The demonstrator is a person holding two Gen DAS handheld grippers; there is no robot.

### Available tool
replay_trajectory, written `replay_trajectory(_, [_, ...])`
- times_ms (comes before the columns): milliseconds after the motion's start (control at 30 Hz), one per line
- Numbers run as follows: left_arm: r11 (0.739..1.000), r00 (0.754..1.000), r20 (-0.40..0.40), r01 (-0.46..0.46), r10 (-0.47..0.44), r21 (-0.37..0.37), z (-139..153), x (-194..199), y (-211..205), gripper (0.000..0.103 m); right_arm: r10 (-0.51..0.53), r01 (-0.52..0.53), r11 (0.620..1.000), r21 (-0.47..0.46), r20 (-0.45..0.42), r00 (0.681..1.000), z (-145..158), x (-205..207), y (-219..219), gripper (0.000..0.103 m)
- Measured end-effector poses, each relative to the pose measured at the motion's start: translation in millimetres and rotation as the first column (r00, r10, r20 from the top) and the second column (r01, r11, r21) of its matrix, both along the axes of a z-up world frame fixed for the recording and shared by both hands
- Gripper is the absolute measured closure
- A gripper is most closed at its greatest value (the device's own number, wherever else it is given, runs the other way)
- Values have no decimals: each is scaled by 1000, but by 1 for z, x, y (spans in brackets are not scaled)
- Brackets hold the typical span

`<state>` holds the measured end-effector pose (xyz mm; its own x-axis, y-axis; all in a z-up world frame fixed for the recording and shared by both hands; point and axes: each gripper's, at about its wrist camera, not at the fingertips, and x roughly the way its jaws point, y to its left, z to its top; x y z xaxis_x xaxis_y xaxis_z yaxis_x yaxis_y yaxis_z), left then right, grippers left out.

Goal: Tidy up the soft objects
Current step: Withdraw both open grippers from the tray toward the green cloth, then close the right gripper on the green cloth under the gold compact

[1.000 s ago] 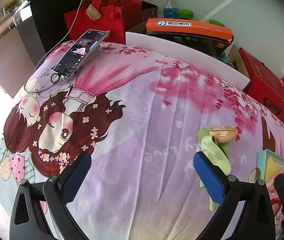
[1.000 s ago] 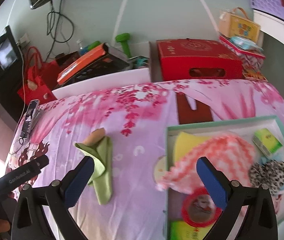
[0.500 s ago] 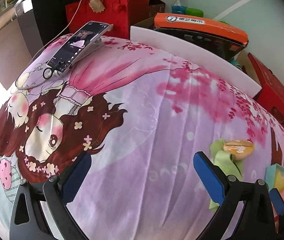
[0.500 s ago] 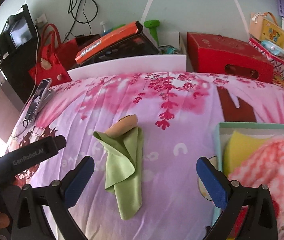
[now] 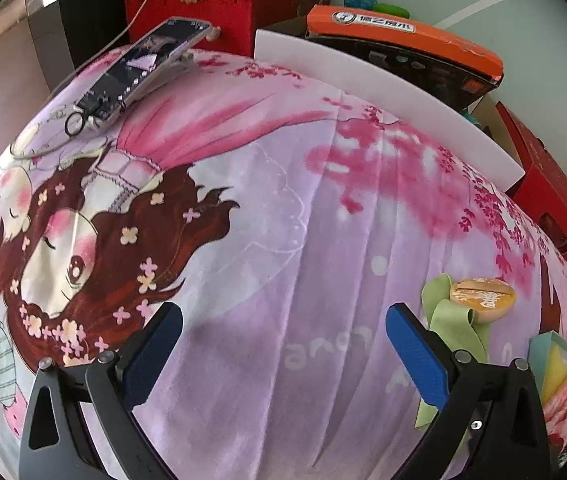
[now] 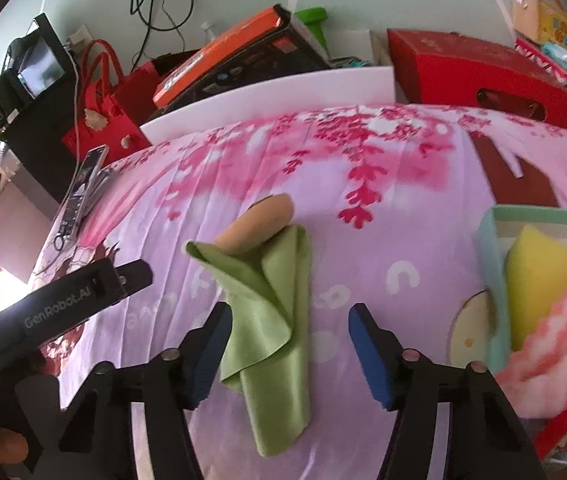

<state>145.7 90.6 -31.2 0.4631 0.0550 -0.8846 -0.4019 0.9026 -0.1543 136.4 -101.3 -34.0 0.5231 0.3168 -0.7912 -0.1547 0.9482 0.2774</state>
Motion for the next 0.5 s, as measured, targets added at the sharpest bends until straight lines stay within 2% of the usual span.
replay_trajectory(33, [1000,1000,-3,-3,3,-15,-1,0,1,2,7,-7,1000,1,-7,1000,-2,0,2,52])
replay_trajectory(100, [998,1000,4,-6,6,-62,-1,-1,4,2,10,-10,1000,-3,-12,1000,-4,0,4,62])
replay_trajectory(167, [996,1000,7,-6,6,-89,0,-1,5,2,9,-9,1000,-2,-13,1000,-5,-1,4,66])
replay_trajectory(333, [994,999,28,30,-27,-107,5,0,-2,2,11,-11,1000,10,-13,1000,-5,-1,3,87])
replay_trajectory(500, [990,994,64,90,-84,-108,11,4,-15,2,1,-1,1000,30,-13,1000,-5,-2,-2,96])
